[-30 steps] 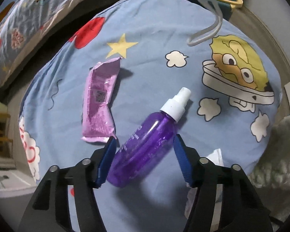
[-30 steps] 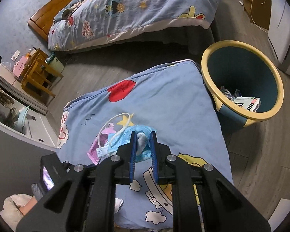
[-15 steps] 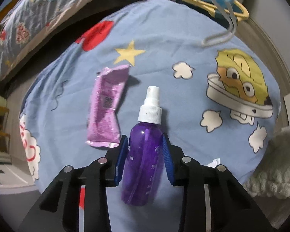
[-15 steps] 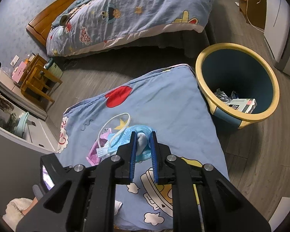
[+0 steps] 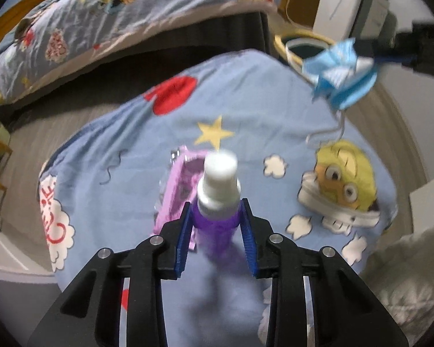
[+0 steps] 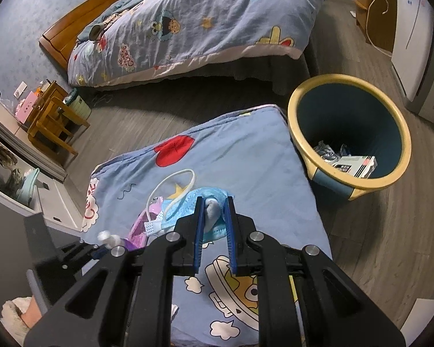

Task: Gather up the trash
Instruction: 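Carry bottle and mask over the bin and open both tools to drop them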

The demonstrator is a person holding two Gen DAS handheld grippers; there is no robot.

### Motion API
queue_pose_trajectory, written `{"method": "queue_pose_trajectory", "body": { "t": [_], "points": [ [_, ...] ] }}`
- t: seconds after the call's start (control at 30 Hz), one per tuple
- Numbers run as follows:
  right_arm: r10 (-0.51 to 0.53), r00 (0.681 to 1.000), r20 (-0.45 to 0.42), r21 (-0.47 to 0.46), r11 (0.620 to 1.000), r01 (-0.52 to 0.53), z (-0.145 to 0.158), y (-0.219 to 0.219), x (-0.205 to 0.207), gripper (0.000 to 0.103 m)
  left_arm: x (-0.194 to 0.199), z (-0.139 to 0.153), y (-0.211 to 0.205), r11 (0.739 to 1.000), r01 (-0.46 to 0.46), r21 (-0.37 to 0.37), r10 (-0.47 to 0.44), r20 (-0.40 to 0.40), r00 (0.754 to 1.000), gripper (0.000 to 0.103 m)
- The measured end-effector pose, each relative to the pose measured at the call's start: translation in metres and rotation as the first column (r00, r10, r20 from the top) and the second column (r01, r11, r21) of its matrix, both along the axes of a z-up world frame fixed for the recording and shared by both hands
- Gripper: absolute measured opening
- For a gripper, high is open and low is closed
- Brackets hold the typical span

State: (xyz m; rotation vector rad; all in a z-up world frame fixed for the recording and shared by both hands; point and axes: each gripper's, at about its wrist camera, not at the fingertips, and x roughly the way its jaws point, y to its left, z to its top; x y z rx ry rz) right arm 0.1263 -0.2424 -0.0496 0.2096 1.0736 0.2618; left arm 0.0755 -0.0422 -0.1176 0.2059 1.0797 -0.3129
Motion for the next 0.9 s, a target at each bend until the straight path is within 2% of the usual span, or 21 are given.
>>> {"method": "queue_pose_trajectory", "body": {
  "t": [0.1, 0.4, 0.63, 0.9],
  "points": [
    [0.002, 1.0, 0.013, -0.009, 1.0, -0.002, 0.003, -0.001, 0.001, 0.013, 0.002, 0.012, 0.002, 0.999, -0.014, -0.047, 0.016, 0.027, 1.0, 0.034],
    [-0.022, 0.998, 0.059, 0.003, 1.0, 0.022, 0.019, -0.012, 0.004, 0.013, 0.005, 0.049, 0.004, 0.993, -0.029, -0.114, 0.041, 0.109, 0.993, 0.034],
    [-0.041, 0.994, 0.1, -0.004, 0.999, 0.041, 0.031, -0.025, 0.014, 0.013, 0.009, 0.073, 0.0, 0.993, -0.018, -0.118, 0.036, 0.148, 0.988, 0.034],
    [-0.13, 0.985, 0.117, 0.012, 0.992, 0.129, 0.035, -0.07, 0.036, 0.013, 0.022, 0.09, -0.023, 0.998, 0.021, -0.061, -0.011, 0.165, 0.986, 0.034]
  ]
}}
